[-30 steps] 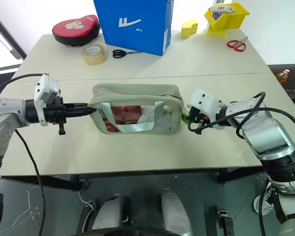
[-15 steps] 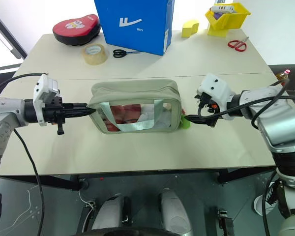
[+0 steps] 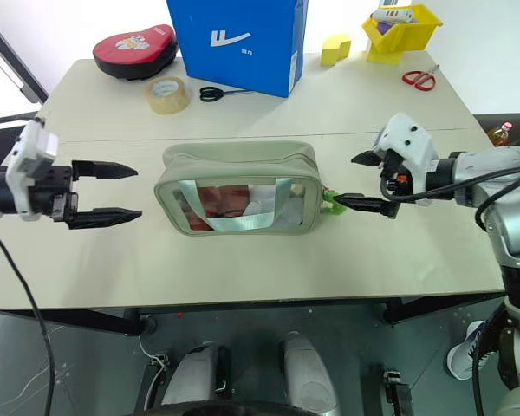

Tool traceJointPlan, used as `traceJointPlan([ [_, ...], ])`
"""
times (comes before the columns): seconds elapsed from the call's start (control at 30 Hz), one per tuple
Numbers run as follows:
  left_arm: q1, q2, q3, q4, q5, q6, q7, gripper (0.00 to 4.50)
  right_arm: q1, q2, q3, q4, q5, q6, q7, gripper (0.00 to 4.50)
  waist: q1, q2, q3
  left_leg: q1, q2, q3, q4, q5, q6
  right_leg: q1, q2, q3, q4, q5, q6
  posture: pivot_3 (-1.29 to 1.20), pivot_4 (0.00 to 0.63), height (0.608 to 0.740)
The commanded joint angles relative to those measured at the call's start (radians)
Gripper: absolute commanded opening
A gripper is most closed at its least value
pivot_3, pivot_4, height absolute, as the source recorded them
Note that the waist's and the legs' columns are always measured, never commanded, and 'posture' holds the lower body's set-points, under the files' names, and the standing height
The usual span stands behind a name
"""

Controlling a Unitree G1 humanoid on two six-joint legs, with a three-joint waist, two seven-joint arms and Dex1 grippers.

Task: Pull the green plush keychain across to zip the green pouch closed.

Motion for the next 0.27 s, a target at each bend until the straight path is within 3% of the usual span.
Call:
traceJointPlan([
  [0.03,0.064,0.011,0.072,-0.07,-0.034,0.002,0.01,4.47,0.043,0.001,-0.095,-0.087,0.064,-0.057,0.017,4.5,0.0,0.0,0.0,0.0,0.0,0.0,0.0,0.0,0.0,0.0,0.0,0.0,0.0,0.0,0.0,0.0,0.15,0.737],
  [0.27,0.151,-0.014,0.118,-0.166,-0.112,0.095,0.097,4.47,0.185,-0.001,-0.155,-0.211,0.134,-0.076,0.014,4.5,0.01,0.0,0.0,0.0,0.0,-0.001,0.001,0.0,0.0,0.001,0.0,0.0,0.0,0.0,0.0,0.0,0.15,0.737],
])
